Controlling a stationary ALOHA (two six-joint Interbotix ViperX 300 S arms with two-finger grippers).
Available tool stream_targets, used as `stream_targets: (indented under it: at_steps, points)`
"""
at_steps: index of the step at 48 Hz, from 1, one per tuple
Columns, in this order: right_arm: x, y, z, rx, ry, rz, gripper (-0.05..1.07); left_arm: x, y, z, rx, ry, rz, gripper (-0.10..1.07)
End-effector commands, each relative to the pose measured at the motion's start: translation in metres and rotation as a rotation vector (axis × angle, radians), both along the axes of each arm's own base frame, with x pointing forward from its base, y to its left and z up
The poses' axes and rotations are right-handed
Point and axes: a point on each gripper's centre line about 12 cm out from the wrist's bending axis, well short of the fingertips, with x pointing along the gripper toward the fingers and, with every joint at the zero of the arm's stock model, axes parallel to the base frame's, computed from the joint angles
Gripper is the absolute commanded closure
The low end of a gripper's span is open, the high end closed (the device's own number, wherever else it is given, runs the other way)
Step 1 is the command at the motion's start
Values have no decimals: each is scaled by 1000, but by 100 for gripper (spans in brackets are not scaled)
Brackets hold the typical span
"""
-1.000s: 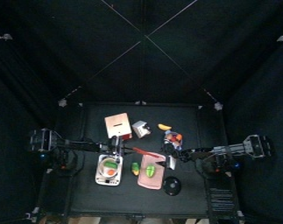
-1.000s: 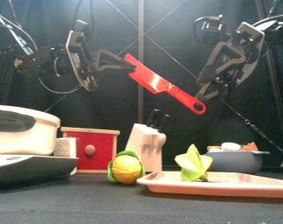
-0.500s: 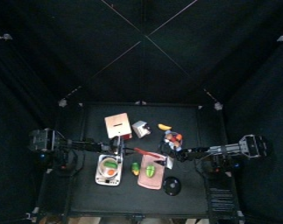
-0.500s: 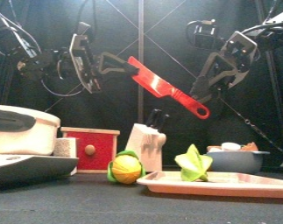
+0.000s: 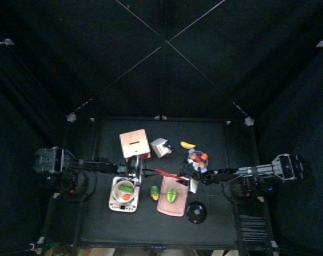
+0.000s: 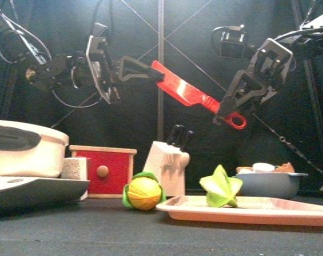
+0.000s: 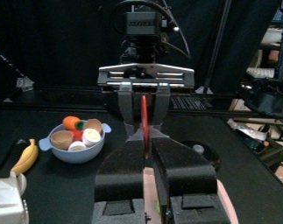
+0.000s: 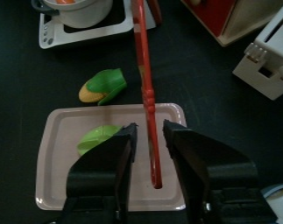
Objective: Regrasp knife handle
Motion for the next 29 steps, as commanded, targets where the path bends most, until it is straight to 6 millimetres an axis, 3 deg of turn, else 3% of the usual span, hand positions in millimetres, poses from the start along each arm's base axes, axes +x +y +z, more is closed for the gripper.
stream_targets:
  at_steps: [1, 16, 29]
  points:
    - [5, -1, 11, 1, -35, -2, 38, 3, 0, 8, 5, -32, -1, 61]
    - [2, 0, 18, 29, -51, -25, 64, 4, 0, -6, 5, 40, -1, 61]
    - [-3, -1, 23, 76, -32, -97, 67, 6, -10, -23, 48, 143, -48, 61]
